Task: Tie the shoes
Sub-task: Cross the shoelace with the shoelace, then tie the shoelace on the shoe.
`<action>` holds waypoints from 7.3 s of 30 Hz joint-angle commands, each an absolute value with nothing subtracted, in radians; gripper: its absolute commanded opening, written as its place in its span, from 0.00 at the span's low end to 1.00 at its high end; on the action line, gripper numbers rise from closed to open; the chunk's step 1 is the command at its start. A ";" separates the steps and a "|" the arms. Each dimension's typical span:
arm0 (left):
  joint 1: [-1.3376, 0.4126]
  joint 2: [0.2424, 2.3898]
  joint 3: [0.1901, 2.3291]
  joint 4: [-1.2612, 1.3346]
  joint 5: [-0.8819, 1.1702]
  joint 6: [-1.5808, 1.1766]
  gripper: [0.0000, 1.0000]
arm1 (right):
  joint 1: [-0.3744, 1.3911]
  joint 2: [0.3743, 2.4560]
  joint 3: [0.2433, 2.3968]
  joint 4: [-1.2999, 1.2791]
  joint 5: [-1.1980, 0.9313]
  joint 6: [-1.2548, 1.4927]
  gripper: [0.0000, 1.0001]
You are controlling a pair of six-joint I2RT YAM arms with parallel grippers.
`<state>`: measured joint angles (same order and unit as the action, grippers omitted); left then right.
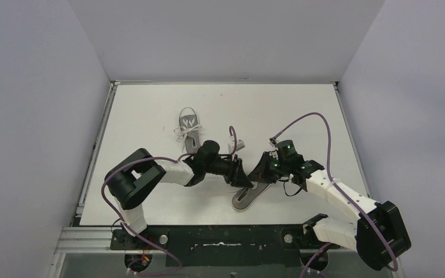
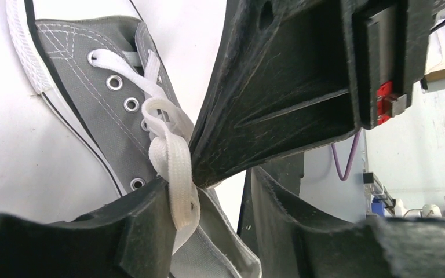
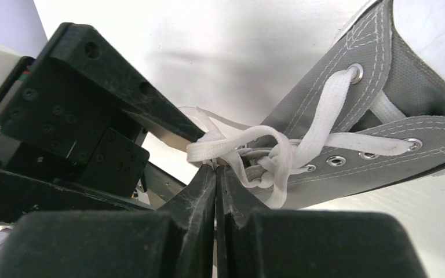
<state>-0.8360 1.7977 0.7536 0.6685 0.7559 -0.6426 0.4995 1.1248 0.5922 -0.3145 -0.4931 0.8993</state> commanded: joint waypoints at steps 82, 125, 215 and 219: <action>-0.802 1.886 0.936 0.516 0.913 -0.528 0.00 | 0.296 1.308 0.898 -0.757 -0.695 0.398 0.31; -0.816 1.904 0.944 0.635 0.936 -0.627 0.00 | 0.319 1.275 0.599 -0.193 -0.800 0.747 0.00; -0.983 1.297 0.767 0.194 0.860 -0.604 0.00 | 0.394 1.387 1.198 -0.492 -0.638 0.522 0.00; -1.036 1.344 0.813 0.224 0.826 -0.617 0.00 | 0.441 1.473 1.222 -0.395 -0.621 0.568 0.00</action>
